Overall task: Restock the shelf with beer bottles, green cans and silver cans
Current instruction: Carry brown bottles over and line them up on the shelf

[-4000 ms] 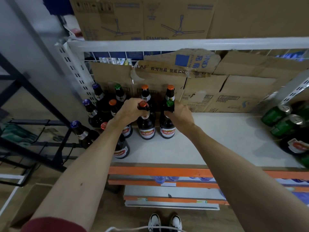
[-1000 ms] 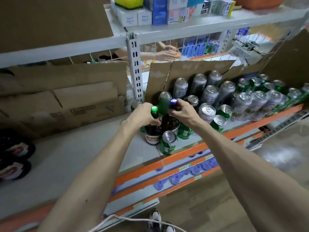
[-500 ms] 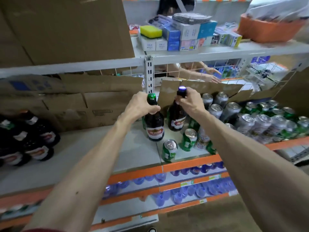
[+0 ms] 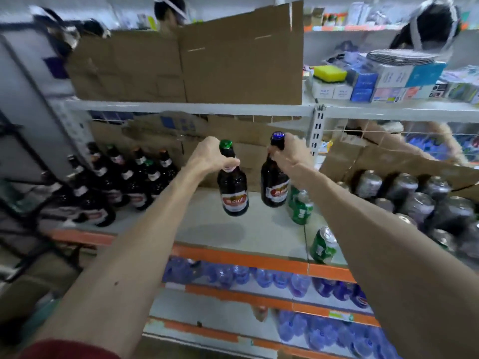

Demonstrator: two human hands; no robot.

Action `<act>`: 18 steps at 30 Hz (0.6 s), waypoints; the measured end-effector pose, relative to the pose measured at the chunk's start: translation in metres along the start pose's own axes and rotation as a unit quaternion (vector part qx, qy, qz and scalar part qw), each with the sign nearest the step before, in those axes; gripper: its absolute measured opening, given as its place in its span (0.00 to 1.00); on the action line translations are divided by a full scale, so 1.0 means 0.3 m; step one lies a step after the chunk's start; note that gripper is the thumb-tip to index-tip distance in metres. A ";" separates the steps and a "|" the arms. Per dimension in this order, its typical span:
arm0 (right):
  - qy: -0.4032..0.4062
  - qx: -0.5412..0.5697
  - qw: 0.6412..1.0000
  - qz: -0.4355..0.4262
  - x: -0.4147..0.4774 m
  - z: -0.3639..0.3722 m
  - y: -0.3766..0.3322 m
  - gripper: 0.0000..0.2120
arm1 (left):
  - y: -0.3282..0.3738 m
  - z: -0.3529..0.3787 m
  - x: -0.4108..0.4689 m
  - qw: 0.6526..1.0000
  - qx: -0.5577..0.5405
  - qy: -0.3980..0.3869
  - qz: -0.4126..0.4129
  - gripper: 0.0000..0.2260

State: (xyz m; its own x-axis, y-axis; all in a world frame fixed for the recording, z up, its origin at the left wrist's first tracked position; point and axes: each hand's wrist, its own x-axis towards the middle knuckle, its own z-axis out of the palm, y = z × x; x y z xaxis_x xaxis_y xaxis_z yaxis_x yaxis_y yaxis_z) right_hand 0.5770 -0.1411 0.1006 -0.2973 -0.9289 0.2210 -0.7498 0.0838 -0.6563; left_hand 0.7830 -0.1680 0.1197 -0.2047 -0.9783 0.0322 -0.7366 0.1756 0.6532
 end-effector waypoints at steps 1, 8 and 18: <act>-0.012 0.005 1.000 -0.008 -0.006 0.046 -0.037 0.13 | -0.059 -0.045 -0.014 1.000 0.002 0.008 -0.018 0.16; -0.098 0.045 0.993 -0.042 -0.042 0.424 -0.325 0.15 | -0.471 -0.377 -0.120 0.992 0.015 0.055 -0.115 0.17; -0.143 0.018 0.989 -0.024 -0.032 0.976 -0.673 0.15 | -1.039 -0.610 0.046 0.993 -0.018 -0.008 -0.112 0.16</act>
State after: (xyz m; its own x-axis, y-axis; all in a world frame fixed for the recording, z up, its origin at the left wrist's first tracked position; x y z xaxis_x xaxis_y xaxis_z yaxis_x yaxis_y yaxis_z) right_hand 0.9043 -0.2547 0.0199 -0.0788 -0.9960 0.0420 -0.7363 0.0297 -0.6760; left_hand 1.1279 -0.2563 0.0551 -0.0481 -0.9905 -0.1287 -0.7414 -0.0509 0.6691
